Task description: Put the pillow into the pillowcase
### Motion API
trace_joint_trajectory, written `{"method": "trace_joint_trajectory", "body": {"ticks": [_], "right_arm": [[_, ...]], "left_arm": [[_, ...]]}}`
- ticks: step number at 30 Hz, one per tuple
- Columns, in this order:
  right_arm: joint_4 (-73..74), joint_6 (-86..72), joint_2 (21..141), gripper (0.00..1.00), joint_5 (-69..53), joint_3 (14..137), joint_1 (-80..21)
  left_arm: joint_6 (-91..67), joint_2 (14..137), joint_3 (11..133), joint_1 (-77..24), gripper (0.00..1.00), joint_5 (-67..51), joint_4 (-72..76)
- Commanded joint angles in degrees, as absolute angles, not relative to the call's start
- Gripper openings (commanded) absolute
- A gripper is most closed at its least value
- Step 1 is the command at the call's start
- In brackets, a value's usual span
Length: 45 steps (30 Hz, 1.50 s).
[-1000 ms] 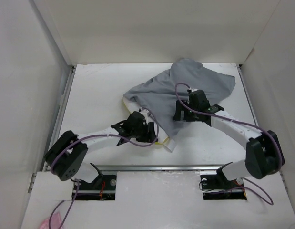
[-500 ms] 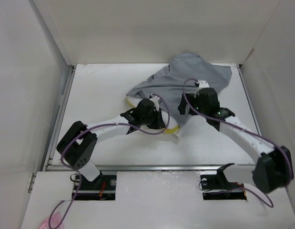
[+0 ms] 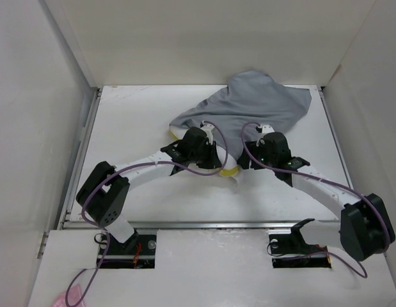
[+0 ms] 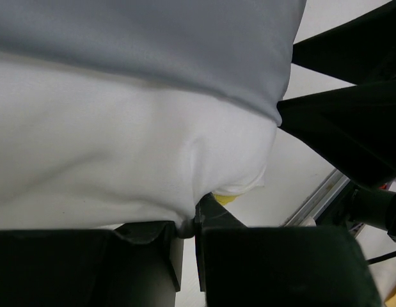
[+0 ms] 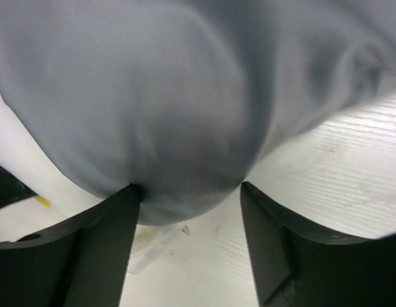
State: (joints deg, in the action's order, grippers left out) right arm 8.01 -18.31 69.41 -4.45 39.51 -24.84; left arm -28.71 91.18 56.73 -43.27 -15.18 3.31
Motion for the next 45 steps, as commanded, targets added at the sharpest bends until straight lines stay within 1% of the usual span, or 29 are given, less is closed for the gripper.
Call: {"method": "trace_joint_trajectory", "body": {"ticks": [1, 2, 3, 4, 6, 8, 10, 11, 14, 16, 17, 20, 21, 23, 24, 25, 26, 27, 28, 31, 35, 38, 40, 41, 42, 43, 44, 45], "right_arm": [[1.07, -18.46, 73.11, 0.67, -5.98, 41.48, -25.49], [0.45, -18.46, 73.82, 0.6, -6.76, 42.01, -25.49], [-0.08, -18.98, 74.52, 0.44, -7.29, 42.53, -25.49], [-0.7, -18.98, 75.14, 0.31, -8.08, 43.41, -25.49], [0.17, -19.6, 75.15, 0.0, -8.87, 44.55, -25.49], [3.84, -19.6, 73.58, 0.0, -10.01, 45.26, -25.49], [9.89, -18.9, 67.62, 0.0, -10.02, 45.79, -26.1], [12.28, -18.9, 67.59, 0.0, -10.02, 46.49, -26.1], [19.49, -18.37, 61.97, 0.0, -9.49, 47.81, -27.33], [24.77, -17.67, 60.3, 0.0, -11.68, 49.74, -28.21], [26.26, -17.06, 59.77, 0.0, -15.08, 50.62, -29.78], [29.71, -15.3, 60.47, 0.0, -20.72, 55.19, -31.63], [30.58, -14.34, 61.6, 0.0, -25.09, 57.63, -33.21], [34.09, -11.27, 64.49, 0.0, -27.59, 60.72, -34.71], [35.06, -10.03, 65.38, 0.0, -30.9, 61.95, -35.24], [35.68, -9.24, 66.17, 0.02, -32.59, 63.79, -35.24], [35.68, -7.49, 66.88, 0.02, -33.83, 64.5, -35.24], [36.64, -7.47, 67.75, 0.03, -33.84, 65.21, -35.24], [37.52, -7.47, 67.76, 0.03, -28.53, 66.96, -35.24], [39.02, -6.86, 68.47, 0.06, -19.64, 67.5, -35.24], [39.02, -7.38, 69.52, 0.06, -17.15, 67.5, -35.24], [36.05, -7.38, 71.54, 0.06, -18.01, 67.5, -35.24], [33.76, -6.25, 74.42, 0.13, -19.59, 68.11, -35.24], [33.75, -5.72, 75.75, 0.33, -20.82, 68.81, -35.24], [33.75, -5.1, 77.07, 0.36, -22.83, 71.43, -35.24], [34.27, -4.58, 78.91, 0.36, -23.98, 72.59, -35.24], [34.28, -3.96, 79.45, 0.39, -24.95, 73.64, -35.24], [34.8, -3.96, 79.45, 0.48, -24.26, 74.96, -35.24]], "left_arm": [[-26.98, 89.56, 61.17, -42.19, 0.0, -13.01, 10.28], [-26.98, 89.56, 61.17, -42.19, 0.0, -13.01, 10.28], [-26.98, 89.56, 61.17, -42.19, 0.0, -13.01, 10.28], [-27.5, 89.56, 61.17, -42.19, 0.0, -13.01, 10.28], [-27.51, 89.56, 61.17, -42.19, 0.0, -12.48, 10.28], [-28.03, 89.56, 61.17, -42.19, 0.0, -11.26, 10.28], [-28.65, 89.56, 61.17, -42.19, 0.0, -10.03, 11.42], [-28.65, 89.56, 61.17, -42.19, 0.0, -10.02, 11.95], [-30.23, 90.87, 61.7, -42.19, 0.0, -9.4, 14.93], [-31.28, 92.8, 62.31, -42.19, 0.0, -8.88, 16.69], [-31.9, 93.6, 63.71, -42.19, 0.0, -8.88, 18.61], [-35.05, 96.66, 64.6, -42.8, 0.0, -9.4, 23.1], [-36.29, 97.38, 65.38, -42.8, 0.0, -9.4, 26.77], [-38.58, 99.57, 66.18, -43.42, 0.0, -9.4, 30.31], [-40.67, 100.19, 67.75, -43.94, 0.0, -8.53, 32.41], [-41.39, 100.8, 67.76, -44.55, 0.0, -7.39, 33.3], [-42.01, 101.33, 68.46, -44.56, 0.0, -6.77, 34.44], [-42.01, 101.86, 68.47, -44.56, 0.0, -7.29, 36.19], [-42.71, 101.87, 68.47, -45.17, 0.0, -7.29, 36.21], [-42.02, 99.59, 65.32, -45.7, 0.0, -6.6, 37.96], [-40.96, 95.02, 59.96, -45.7, 0.0, -7.11, 39.98], [-38.94, 91.24, 56.79, -45.7, 0.0, -7.12, 39.99], [-38.15, 87.39, 54.85, -45.7, 0.0, -6.6, 39.02], [-37.62, 85.8, 53.71, -45.7, 0.0, -5.98, 37.98], [-37.1, 84.13, 51.18, -45.7, 0.0, -5.28, 36.14], [-36.48, 82.37, 49.76, -45.7, 0.0, -3.79, 35.51], [-36.47, 78.79, 48.27, -45.7, 0.0, -2.91, 34.81], [-35.69, 77.1, 45.12, -45.7, 0.0, -2.9, 34.8]]}}
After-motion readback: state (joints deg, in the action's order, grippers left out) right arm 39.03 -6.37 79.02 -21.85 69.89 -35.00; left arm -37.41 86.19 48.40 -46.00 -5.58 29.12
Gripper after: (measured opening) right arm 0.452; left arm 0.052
